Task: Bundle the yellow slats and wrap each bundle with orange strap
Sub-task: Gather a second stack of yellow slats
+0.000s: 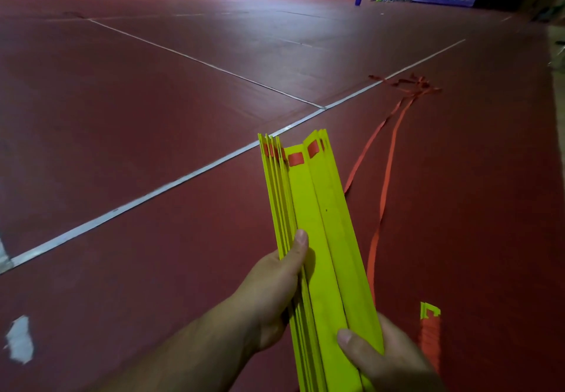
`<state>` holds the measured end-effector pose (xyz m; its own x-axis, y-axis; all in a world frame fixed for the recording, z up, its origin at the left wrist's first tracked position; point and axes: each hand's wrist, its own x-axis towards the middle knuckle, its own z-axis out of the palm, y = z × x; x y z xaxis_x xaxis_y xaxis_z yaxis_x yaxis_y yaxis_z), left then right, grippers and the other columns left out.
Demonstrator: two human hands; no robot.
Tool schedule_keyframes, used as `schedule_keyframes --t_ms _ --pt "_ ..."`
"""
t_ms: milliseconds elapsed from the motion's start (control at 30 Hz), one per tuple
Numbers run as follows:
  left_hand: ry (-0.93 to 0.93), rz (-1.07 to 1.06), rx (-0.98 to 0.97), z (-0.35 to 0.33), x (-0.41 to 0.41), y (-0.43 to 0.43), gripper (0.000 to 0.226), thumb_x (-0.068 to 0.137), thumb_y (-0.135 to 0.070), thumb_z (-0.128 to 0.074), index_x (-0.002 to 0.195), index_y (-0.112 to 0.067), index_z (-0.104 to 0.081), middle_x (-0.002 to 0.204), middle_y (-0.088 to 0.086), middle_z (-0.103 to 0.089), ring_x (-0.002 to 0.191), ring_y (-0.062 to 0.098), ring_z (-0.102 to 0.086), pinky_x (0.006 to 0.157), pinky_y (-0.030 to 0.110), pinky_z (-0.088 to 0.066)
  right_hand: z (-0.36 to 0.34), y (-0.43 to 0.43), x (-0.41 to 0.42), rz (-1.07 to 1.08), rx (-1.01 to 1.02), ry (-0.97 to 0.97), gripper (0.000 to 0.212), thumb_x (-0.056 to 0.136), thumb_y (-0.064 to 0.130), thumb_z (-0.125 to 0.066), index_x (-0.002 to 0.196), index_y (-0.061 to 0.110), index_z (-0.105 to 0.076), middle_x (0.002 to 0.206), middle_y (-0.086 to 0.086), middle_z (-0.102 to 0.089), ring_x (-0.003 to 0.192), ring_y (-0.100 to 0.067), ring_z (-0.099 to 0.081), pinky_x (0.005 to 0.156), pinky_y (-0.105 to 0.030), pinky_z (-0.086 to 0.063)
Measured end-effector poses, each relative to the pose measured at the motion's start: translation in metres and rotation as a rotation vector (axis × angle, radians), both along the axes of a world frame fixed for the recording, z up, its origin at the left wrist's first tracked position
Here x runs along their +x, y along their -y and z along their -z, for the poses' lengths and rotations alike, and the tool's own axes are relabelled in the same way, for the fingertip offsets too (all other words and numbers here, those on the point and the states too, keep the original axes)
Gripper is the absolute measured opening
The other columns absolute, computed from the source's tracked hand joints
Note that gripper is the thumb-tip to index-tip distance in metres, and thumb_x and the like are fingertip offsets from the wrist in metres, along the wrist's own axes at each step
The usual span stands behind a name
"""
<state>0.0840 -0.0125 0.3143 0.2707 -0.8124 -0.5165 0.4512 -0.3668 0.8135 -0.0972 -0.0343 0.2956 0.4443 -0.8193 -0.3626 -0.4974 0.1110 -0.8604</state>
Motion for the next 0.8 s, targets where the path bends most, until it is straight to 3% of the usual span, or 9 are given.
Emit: schedule_keyframes --t_ms 100,167,267,367,467,633,733,800 --pt "-0.139 -0.019 0.004 -0.002 0.000 0.001 0.069 0.093 -0.070 -0.038 0.125 -0.016 -0.067 0.115 0.011 -0.074 0.107 0.028 -0.071 0.102 0.049 -0.050 0.000 -0.002 0.001 -0.049 0.027 0.035 0.045 0.058 0.053 -0.073 0.100 0.039 -0.068 0.089 0.019 -0.075 0.083 0.002 -0.070 0.080 -0.023 -0.052" --pt "-0.209 0.000 -0.026 -0.006 -0.001 0.000 0.066 0.098 -0.065 -0.033 0.124 -0.015 -0.068 0.114 0.014 -0.074 0.107 0.030 -0.071 0.100 0.049 -0.050 0.004 -0.003 -0.001 -0.072 0.010 0.050 0.058 0.047 0.062 -0.071 0.103 0.048 -0.066 0.095 0.016 -0.075 0.090 -0.003 -0.071 0.088 -0.033 -0.053" --pt "-0.203 -0.002 -0.064 -0.006 -0.004 -0.002 0.064 0.098 -0.060 -0.039 0.120 -0.008 -0.069 0.109 0.017 -0.075 0.102 0.030 -0.072 0.092 0.046 -0.054 0.006 -0.003 -0.002 -0.087 0.019 0.085 0.064 0.044 0.066 -0.078 0.105 0.056 -0.060 0.099 0.010 -0.076 0.093 -0.008 -0.071 0.089 -0.038 -0.053" --pt "-0.136 -0.016 -0.098 -0.003 -0.009 -0.004 0.065 0.084 -0.061 -0.055 0.119 -0.009 -0.069 0.107 0.016 -0.075 0.092 0.026 -0.073 0.078 0.038 -0.058 0.006 0.000 -0.001 -0.155 0.069 0.128 0.088 0.039 0.071 -0.088 0.117 0.041 -0.061 0.109 0.006 -0.074 0.103 -0.012 -0.070 0.095 -0.045 -0.052" --pt "-0.110 -0.019 -0.120 -0.003 -0.011 -0.005 0.068 0.075 -0.062 -0.061 0.118 -0.010 -0.068 0.103 0.014 -0.076 0.086 0.024 -0.073 0.070 0.034 -0.058 0.009 0.003 -0.001 -0.198 0.101 0.165 0.096 0.037 0.067 -0.090 0.122 0.034 -0.060 0.113 0.004 -0.073 0.106 -0.013 -0.069 0.098 -0.046 -0.051" --pt "-0.069 0.006 -0.100 -0.006 -0.007 -0.002 0.053 0.096 -0.056 -0.048 0.117 -0.013 -0.071 0.105 0.010 -0.077 0.096 0.024 -0.074 0.087 0.042 -0.058 0.019 0.013 -0.005 -0.228 0.131 0.275 0.092 0.048 0.047 -0.094 0.128 0.022 -0.058 0.115 -0.003 -0.073 0.109 -0.021 -0.069 0.100 -0.050 -0.050" --pt "-0.029 -0.003 -0.122 -0.009 -0.005 -0.001 0.039 0.102 -0.041 -0.049 0.120 -0.013 -0.069 0.106 0.009 -0.077 0.099 0.025 -0.073 0.094 0.045 -0.056 0.012 0.018 -0.003 -0.343 0.175 0.421 0.076 0.066 0.023 -0.083 0.133 0.013 -0.050 0.122 -0.007 -0.070 0.114 -0.026 -0.066 0.094 -0.037 -0.054" --pt "-0.001 -0.004 -0.165 -0.011 -0.006 -0.002 0.032 0.099 -0.036 -0.056 0.121 -0.015 -0.066 0.107 0.008 -0.076 0.099 0.026 -0.073 0.088 0.044 -0.058 0.007 0.017 0.003 -0.410 0.117 0.468 0.072 0.077 0.014 -0.076 0.140 0.013 -0.042 0.134 -0.005 -0.063 0.123 -0.025 -0.060 0.096 -0.031 -0.050"
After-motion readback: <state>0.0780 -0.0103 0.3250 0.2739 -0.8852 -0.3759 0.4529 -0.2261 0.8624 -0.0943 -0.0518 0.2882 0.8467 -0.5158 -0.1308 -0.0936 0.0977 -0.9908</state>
